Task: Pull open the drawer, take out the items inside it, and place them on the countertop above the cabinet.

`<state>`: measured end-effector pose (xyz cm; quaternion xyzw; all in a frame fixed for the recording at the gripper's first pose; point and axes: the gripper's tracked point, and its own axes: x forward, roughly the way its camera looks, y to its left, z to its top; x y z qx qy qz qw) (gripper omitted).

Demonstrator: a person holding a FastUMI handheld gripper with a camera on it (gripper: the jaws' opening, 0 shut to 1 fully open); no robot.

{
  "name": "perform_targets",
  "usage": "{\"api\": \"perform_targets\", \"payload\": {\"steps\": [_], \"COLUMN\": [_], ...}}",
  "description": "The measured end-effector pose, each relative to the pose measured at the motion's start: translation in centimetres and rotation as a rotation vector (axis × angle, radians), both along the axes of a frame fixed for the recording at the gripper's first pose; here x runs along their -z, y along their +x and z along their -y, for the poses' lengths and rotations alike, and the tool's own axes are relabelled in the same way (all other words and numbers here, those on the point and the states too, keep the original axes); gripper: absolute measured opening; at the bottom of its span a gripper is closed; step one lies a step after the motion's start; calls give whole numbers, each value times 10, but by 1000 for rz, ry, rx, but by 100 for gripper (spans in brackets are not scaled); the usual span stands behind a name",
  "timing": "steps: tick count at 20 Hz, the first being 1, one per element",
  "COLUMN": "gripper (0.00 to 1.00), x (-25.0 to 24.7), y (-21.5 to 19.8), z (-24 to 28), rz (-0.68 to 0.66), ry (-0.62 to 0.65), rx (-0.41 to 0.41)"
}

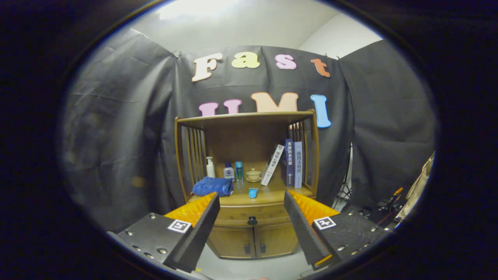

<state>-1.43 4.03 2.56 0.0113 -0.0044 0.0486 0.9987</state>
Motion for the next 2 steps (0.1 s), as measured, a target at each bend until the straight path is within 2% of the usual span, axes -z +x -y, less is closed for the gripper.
{"api": "perform_targets", "payload": {"steps": [2], "gripper": [99], "x": [-2], "y": [0], "z": [0], "rz": [4], "ry": [2], "rx": [1]}}
